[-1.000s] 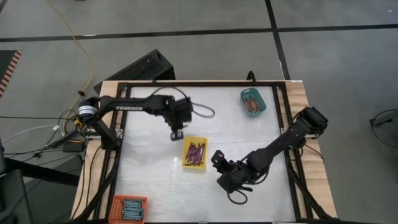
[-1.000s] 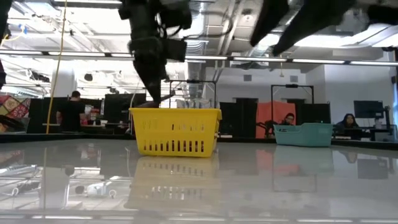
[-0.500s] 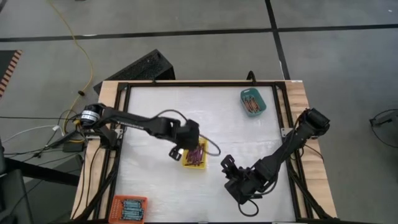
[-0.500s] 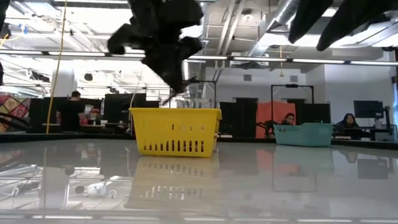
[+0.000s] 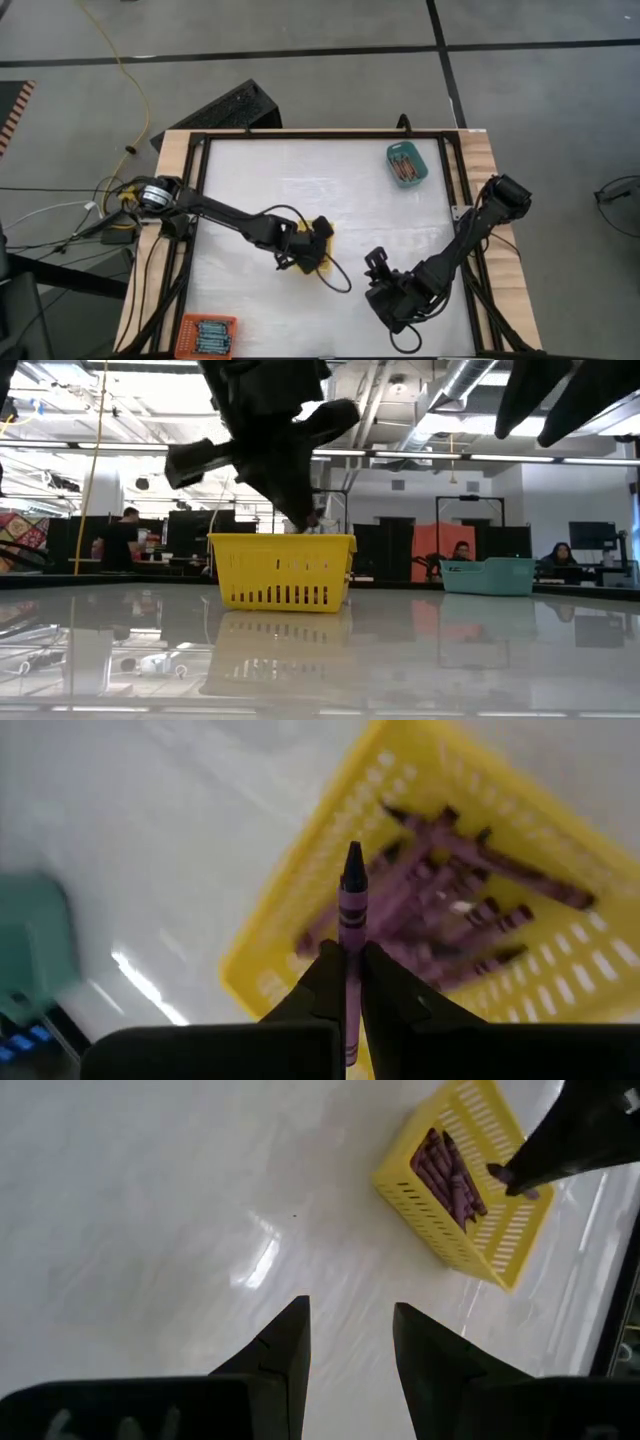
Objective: Sort crayons
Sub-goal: Put the violet crayon into the yellow basket, then return to Home Position
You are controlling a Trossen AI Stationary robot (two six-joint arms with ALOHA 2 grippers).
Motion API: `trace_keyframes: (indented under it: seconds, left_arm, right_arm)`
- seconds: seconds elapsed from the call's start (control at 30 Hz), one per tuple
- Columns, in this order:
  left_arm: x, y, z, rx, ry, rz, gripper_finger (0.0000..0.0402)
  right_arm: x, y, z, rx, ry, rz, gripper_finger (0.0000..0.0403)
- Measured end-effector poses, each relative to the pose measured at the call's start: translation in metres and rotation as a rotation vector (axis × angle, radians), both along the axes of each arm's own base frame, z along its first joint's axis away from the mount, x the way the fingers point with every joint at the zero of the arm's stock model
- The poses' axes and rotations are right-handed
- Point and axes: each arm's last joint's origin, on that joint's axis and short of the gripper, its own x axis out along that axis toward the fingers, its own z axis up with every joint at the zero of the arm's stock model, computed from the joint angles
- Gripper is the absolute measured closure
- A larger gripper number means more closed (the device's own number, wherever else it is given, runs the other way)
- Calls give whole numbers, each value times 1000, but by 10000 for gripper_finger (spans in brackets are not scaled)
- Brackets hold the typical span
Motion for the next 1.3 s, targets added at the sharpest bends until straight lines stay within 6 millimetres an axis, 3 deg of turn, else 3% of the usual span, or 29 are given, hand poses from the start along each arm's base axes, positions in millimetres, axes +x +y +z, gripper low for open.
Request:
trace_keyframes:
  seconds: [0.27, 0.5, 0.73, 0.83, 1.0, 1.17, 1.3]
  left_arm:
    - [1, -4, -16, 97, 82, -85, 389]
    - [4, -4, -19, 75, 58, -23, 305]
    - [-1, -11, -10, 60, 23, 17, 233]
    - [-7, -13, 9, -3, -44, 80, 225]
    - [-34, -11, 64, -172, -197, 200, 224]
    - [-86, 1, 128, -393, -396, 315, 223]
    - [-138, 11, 148, -510, -531, 396, 223]
  right_arm:
    - [-4, 0, 0, 38, -18, -86, 265]
    - [-8, -3, 2, 61, -71, -201, 265]
    - [-22, -9, 26, 147, -180, -260, 265]
    - [-33, -17, 44, 158, -261, -258, 265]
    - [-58, -42, 83, 210, -379, -244, 265]
    - [-92, -78, 112, 279, -459, -208, 265]
    - [-122, -107, 123, 354, -527, -184, 265]
